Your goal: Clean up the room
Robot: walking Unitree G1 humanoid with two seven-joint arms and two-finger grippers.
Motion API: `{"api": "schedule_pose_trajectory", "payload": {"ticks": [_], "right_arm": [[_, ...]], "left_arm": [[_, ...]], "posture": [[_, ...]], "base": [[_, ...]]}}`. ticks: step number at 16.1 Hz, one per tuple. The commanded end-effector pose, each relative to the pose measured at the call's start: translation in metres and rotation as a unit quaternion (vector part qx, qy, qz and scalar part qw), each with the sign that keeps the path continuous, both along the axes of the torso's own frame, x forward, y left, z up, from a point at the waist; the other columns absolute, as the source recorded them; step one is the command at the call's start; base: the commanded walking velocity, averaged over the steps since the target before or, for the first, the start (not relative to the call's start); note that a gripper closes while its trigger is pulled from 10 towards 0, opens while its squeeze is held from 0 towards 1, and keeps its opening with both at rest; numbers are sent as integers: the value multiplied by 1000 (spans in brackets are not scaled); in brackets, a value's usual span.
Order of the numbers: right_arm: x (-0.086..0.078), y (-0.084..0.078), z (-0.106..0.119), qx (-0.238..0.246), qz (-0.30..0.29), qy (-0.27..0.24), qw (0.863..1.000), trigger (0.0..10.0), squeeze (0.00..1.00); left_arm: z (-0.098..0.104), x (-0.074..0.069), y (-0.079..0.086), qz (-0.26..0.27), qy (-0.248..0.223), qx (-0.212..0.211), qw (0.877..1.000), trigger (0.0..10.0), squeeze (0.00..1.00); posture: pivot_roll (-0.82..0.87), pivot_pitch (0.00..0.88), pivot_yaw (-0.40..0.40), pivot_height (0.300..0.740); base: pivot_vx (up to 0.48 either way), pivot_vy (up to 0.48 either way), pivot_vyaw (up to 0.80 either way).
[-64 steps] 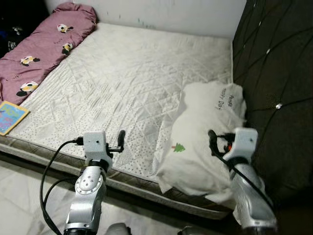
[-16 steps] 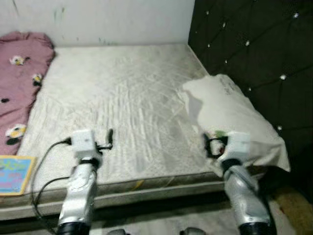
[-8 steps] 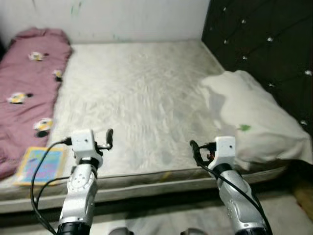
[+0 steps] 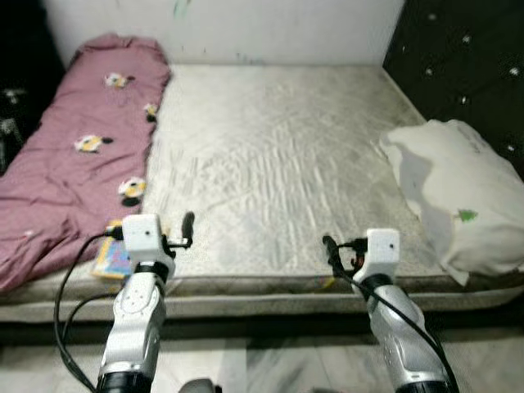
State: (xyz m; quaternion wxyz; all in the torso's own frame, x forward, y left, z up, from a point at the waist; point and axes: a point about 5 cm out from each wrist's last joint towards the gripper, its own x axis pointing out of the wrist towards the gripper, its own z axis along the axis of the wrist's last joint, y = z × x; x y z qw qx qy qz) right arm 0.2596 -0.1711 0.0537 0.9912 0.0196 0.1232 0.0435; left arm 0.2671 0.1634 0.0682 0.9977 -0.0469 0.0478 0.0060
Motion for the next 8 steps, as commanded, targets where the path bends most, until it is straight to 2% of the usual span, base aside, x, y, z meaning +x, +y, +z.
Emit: {"api": "schedule_pose_trajectory", "payload": {"ticks": [1, 8], "right_arm": [[0, -6, 3, -2, -8, -5, 1000, 10000, 0], [3, -3, 5, -7, 2, -13, 1000, 10000, 0]], "left_arm": [[4, 1, -9, -17, -9, -8, 1000, 10000, 0], [4, 1, -12, -27, -10, -12, 1000, 10000, 0]], "posture": [[-23, 26, 21, 740], [-24, 26, 23, 740]], "base": [[0, 0, 0], [0, 0, 0]]}}
